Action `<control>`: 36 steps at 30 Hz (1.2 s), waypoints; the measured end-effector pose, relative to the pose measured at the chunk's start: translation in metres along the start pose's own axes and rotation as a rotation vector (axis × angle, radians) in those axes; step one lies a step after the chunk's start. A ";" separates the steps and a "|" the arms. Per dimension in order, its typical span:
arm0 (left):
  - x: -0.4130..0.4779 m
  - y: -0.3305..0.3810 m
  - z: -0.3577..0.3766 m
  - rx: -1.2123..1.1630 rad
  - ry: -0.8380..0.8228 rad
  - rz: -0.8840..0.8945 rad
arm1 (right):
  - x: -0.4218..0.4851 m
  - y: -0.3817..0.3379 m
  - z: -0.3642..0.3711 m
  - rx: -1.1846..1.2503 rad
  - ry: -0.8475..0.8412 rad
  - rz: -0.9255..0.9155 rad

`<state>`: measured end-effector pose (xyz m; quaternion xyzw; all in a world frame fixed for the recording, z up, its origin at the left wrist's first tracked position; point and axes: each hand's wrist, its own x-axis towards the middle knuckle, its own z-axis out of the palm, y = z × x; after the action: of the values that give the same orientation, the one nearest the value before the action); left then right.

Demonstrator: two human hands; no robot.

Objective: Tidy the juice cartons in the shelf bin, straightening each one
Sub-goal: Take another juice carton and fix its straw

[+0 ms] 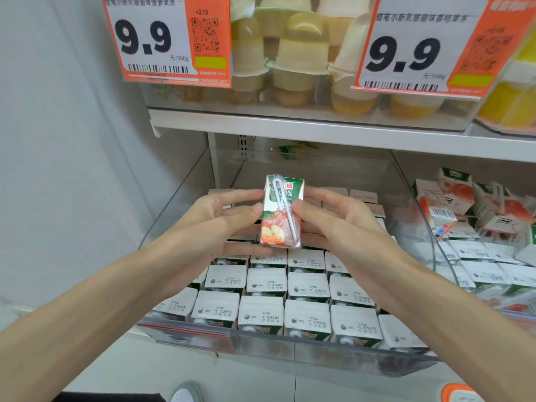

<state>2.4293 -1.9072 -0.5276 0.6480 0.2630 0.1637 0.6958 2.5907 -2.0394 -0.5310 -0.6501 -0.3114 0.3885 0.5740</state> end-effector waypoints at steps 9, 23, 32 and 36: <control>-0.004 0.001 0.005 0.176 -0.030 0.072 | 0.001 -0.004 0.001 0.067 0.036 0.144; -0.002 -0.002 0.004 0.192 -0.041 0.069 | 0.001 -0.004 0.002 0.029 0.037 0.149; 0.002 -0.003 0.002 0.117 0.003 0.042 | -0.001 0.001 0.001 -0.045 0.018 0.007; 0.003 -0.004 0.000 0.139 -0.017 0.033 | -0.003 -0.001 0.001 -0.069 0.008 -0.038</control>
<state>2.4316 -1.9060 -0.5322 0.7004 0.2571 0.1509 0.6485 2.5885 -2.0409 -0.5296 -0.6649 -0.3346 0.3639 0.5600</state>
